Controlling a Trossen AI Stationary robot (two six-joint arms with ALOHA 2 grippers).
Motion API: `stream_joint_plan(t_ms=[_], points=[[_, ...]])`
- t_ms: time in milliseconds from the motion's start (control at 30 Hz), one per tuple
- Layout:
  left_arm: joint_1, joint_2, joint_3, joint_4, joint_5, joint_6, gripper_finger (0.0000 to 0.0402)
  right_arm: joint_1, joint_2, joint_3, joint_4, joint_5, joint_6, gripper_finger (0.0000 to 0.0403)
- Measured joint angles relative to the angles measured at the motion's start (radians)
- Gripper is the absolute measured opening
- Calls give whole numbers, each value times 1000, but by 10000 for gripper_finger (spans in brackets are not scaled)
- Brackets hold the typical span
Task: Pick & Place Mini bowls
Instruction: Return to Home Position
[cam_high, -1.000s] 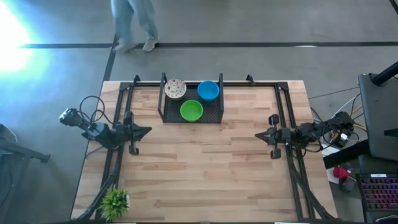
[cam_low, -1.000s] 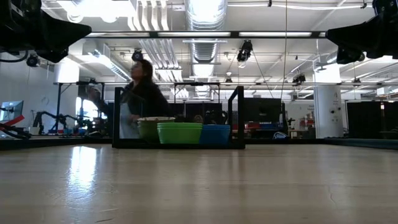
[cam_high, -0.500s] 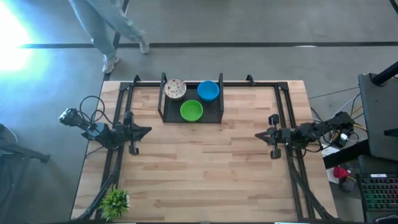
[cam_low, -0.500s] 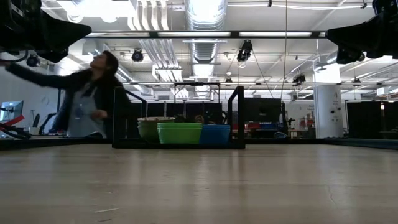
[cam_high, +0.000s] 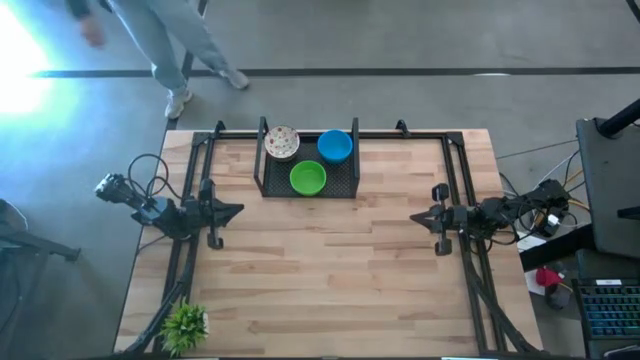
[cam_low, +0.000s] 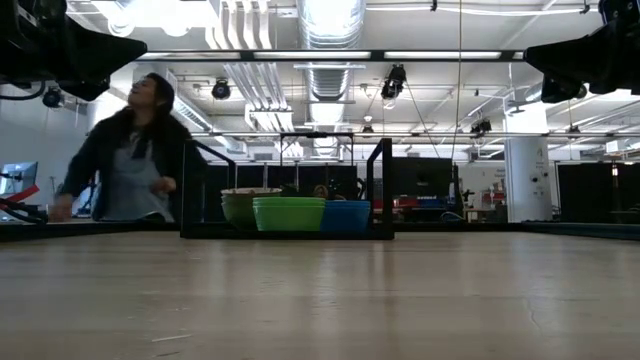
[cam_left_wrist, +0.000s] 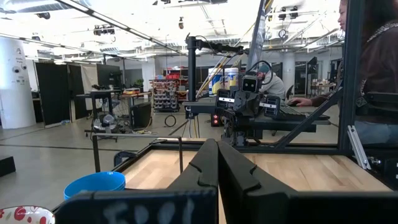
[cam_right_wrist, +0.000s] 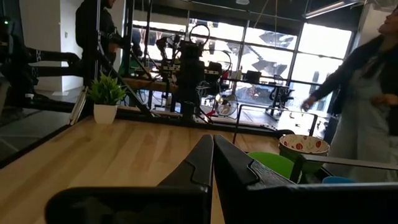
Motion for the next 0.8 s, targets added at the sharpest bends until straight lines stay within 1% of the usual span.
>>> stream_joint_plan(t_ms=[800], points=[[0, 0, 0, 0, 0, 0, 0, 0, 0, 0, 0, 0, -10, 8]])
